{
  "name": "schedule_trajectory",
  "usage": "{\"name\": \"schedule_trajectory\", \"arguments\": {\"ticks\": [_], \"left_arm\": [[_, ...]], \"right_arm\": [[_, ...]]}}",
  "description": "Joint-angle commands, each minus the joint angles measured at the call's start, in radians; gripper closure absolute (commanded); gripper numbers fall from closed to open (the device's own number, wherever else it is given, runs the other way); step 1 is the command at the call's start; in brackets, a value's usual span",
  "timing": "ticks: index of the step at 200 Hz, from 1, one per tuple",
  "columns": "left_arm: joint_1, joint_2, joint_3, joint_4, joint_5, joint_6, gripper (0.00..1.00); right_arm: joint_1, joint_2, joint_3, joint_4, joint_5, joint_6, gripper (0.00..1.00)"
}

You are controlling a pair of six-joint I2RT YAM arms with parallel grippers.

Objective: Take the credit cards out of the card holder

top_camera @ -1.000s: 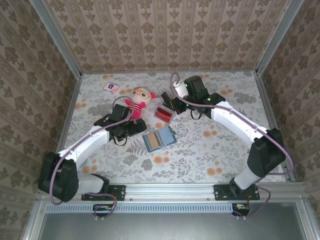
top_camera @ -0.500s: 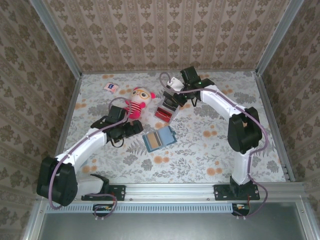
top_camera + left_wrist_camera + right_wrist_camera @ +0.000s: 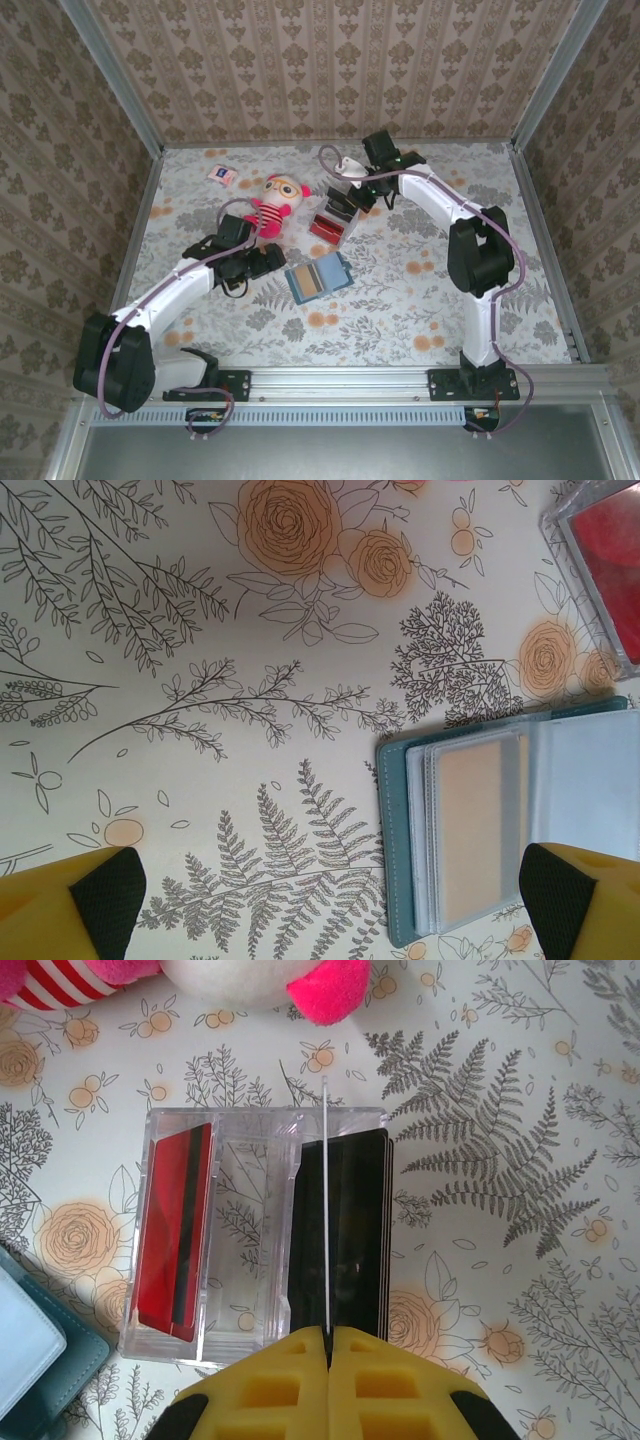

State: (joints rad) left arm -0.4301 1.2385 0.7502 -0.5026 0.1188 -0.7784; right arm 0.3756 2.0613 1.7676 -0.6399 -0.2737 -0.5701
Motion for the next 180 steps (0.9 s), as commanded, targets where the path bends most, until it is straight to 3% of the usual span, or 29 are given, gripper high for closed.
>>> {"name": "schedule_trajectory", "arguments": {"ticks": [1,58,114,156,180], "left_arm": [[0.005,-0.018,-0.013,-0.022,-0.001,-0.028,0.0],[0.005,-0.013,-0.032,-0.013,0.008,-0.036,0.0],[0.004,-0.006,-0.017,-0.009,0.021,-0.031,0.0],[-0.019,0.002,-0.015,0.045,0.057,-0.048,0.0],[-0.066,0.017,-0.01,0.074,0.062,-0.045,0.0]], "right_arm": [[0.0,0.028,0.023,-0.032,-0.024,-0.011,0.97],[0.003,0.048,0.03,-0.04,0.016,-0.009,0.89],[0.008,-0.001,0.029,-0.026,0.024,0.059,0.73],[0.011,-0.106,-0.017,0.003,0.051,0.305,0.56],[0.015,-0.182,-0.103,0.009,-0.097,0.495,0.55]]}}
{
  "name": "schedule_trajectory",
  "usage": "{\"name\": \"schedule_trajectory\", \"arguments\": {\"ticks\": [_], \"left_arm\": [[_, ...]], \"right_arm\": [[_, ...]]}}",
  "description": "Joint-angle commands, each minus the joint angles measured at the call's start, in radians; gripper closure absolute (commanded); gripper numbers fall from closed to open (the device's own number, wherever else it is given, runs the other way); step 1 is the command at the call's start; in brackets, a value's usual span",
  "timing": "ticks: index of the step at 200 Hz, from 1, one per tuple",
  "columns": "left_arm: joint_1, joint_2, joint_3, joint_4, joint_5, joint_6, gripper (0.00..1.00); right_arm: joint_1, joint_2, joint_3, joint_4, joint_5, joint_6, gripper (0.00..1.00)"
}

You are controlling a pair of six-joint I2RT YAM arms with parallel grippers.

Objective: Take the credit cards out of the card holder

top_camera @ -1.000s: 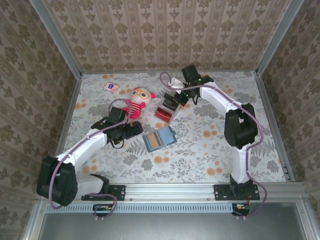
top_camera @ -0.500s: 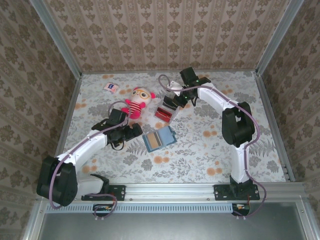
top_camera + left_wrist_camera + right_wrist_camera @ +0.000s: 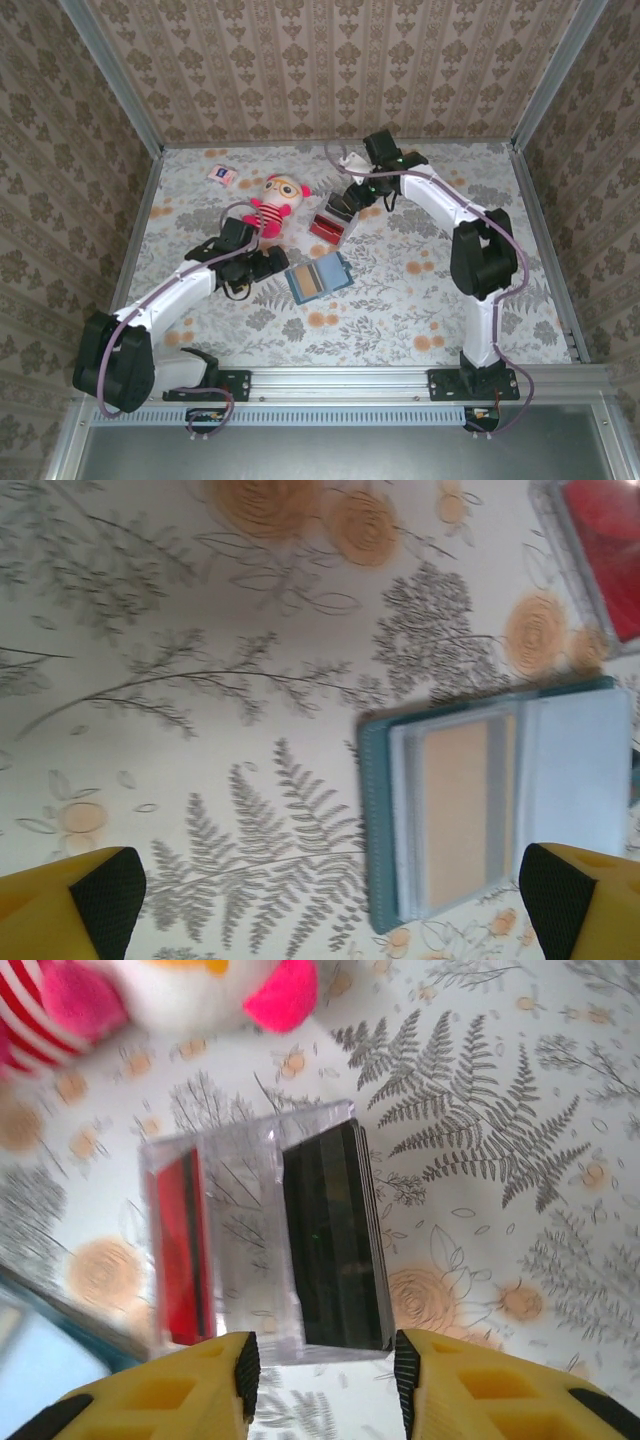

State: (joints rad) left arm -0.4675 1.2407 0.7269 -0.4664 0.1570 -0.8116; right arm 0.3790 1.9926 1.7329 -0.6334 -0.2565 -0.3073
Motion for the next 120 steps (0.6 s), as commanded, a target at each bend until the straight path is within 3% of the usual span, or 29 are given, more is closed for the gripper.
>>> {"name": "schedule_trajectory", "arguments": {"ticks": [1,25,41,88,120], "left_arm": [[-0.029,0.016,0.014,0.037,0.024,-0.013,0.0],[-0.05,0.037,0.021,0.068,0.046,-0.025,0.06],[-0.071,0.048,0.016,0.102,0.057,-0.05,0.09],[-0.096,0.117,0.005,0.196,0.096,-0.112,0.33],[-0.11,0.16,0.002,0.248,0.123,-0.139,0.46]], "right_arm": [[0.012,-0.116,-0.076,0.006,-0.118,0.24,0.55],[0.027,-0.214,-0.253,0.134,-0.202,0.468,0.49],[0.056,-0.256,-0.344,0.174,-0.254,0.538,0.52],[0.188,-0.268,-0.522,0.274,-0.138,0.751,0.54],[0.235,-0.212,-0.551,0.271,-0.077,0.834,0.59]]}}
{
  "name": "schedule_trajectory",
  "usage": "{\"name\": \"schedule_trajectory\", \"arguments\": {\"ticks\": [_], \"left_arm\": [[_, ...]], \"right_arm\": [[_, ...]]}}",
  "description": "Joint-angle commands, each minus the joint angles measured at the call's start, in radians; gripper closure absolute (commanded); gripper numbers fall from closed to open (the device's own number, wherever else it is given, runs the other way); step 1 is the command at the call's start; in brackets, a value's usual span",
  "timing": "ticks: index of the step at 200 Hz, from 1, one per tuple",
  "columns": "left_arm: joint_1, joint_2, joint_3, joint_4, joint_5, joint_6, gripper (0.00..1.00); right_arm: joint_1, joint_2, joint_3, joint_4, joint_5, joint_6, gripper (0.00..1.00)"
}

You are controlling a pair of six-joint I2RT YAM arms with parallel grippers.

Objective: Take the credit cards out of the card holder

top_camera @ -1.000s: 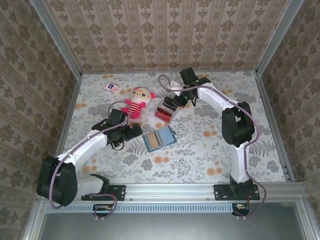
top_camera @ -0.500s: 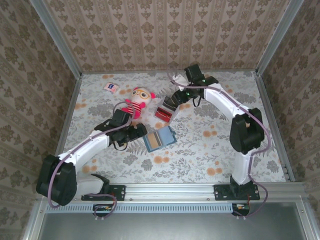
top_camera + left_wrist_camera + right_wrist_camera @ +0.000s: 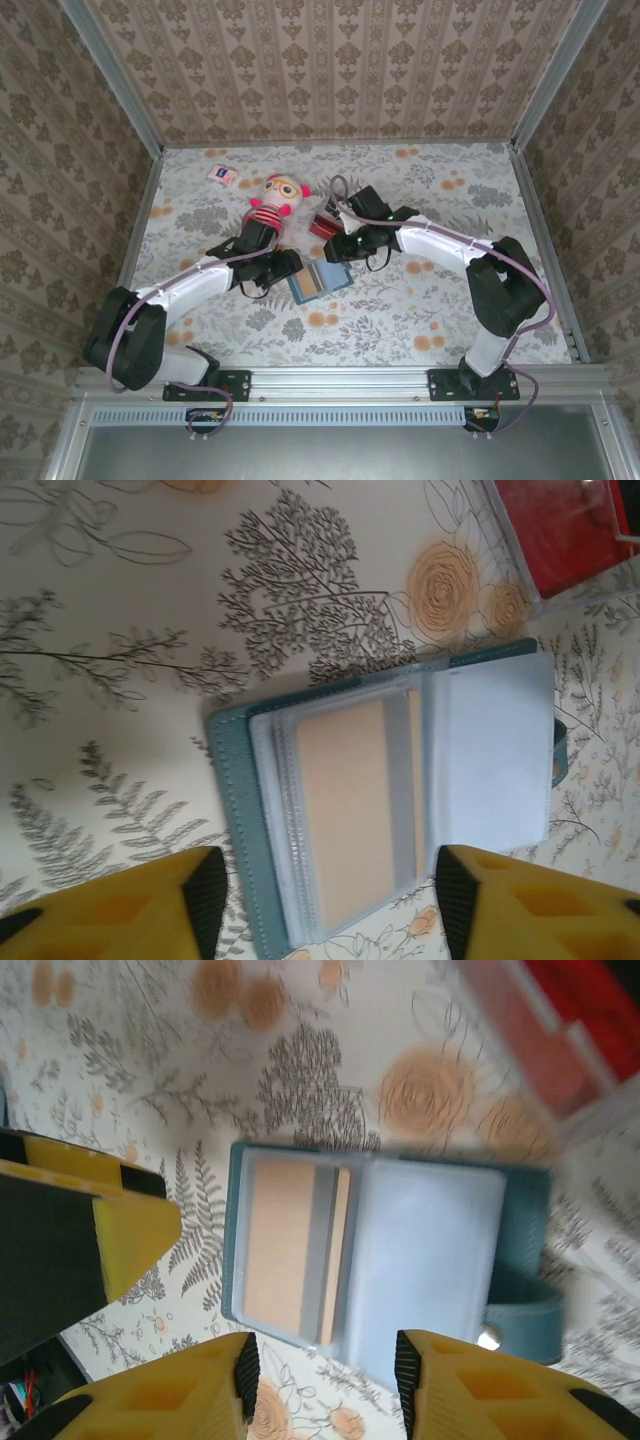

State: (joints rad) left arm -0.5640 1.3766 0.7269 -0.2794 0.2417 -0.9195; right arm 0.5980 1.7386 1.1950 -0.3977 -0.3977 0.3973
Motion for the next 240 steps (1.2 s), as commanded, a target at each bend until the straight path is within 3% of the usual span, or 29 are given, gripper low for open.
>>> {"name": "schedule_trajectory", "arguments": {"ticks": [1,99,171,240], "left_arm": [[-0.015,0.025,0.002,0.063,0.039,-0.031,0.46],[-0.04,0.085,0.007,0.088,0.056,-0.043,0.63],[-0.062,0.109,0.023,0.033,0.014,-0.039,0.64],[-0.083,0.135,0.049,-0.008,-0.023,-0.039,0.68]], "right_arm": [[0.017,0.044,-0.014,0.035,0.065,0.131,0.59],[0.04,0.134,-0.065,0.036,0.117,0.226,0.62],[0.051,0.098,-0.196,0.109,0.12,0.385,0.62],[0.051,0.099,-0.198,0.097,0.14,0.4,0.62]]}}
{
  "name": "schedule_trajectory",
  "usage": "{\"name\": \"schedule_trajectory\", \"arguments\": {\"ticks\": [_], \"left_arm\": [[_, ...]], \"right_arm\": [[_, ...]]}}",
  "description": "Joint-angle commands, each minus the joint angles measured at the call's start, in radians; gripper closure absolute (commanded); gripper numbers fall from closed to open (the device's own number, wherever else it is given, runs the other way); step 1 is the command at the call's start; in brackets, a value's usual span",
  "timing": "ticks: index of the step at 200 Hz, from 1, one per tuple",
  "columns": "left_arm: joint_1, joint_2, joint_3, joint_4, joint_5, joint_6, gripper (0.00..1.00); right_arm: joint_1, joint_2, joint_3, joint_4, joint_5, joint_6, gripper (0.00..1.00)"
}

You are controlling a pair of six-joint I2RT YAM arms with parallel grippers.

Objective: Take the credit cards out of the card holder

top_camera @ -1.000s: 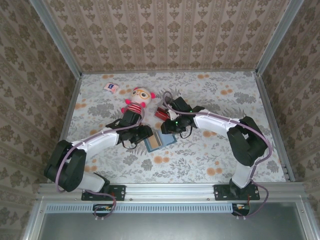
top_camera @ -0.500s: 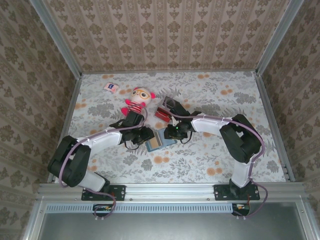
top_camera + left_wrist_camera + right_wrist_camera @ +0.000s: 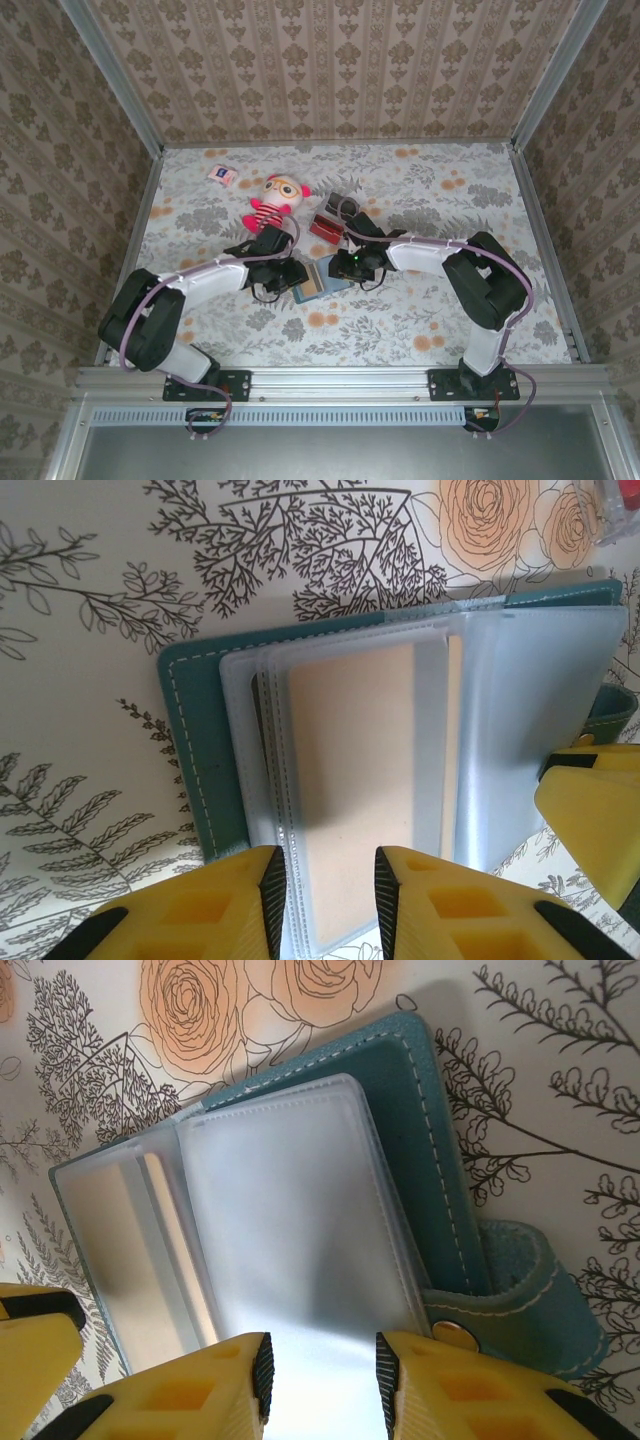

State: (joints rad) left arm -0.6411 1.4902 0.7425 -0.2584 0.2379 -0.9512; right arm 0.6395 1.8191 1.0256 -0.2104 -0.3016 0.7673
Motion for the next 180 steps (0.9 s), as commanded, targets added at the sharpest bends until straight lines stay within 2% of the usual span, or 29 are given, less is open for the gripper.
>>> {"name": "schedule_trajectory", "arguments": {"ticks": [1,58,104,146,180], "left_arm": [[-0.006,0.023,0.033,-0.029,-0.019,-0.007,0.68],[-0.007,0.054,0.021,0.018,0.013,-0.011,0.68],[-0.007,0.042,0.027,0.005,0.009,0.0,0.72],[-0.005,-0.001,0.038,-0.077,-0.051,0.021,0.64],[-0.004,-0.02,0.023,-0.03,-0.019,0.029,0.72]], "right_arm": [[0.009,0.021,-0.029,-0.093,0.044,0.03,0.62],[0.009,0.032,-0.016,-0.111,0.042,0.021,0.63],[0.009,0.039,-0.015,-0.112,0.039,0.021,0.63],[0.009,0.041,-0.016,-0.114,0.042,0.02,0.63],[0.009,0.041,-0.018,-0.112,0.042,0.021,0.64]]}}
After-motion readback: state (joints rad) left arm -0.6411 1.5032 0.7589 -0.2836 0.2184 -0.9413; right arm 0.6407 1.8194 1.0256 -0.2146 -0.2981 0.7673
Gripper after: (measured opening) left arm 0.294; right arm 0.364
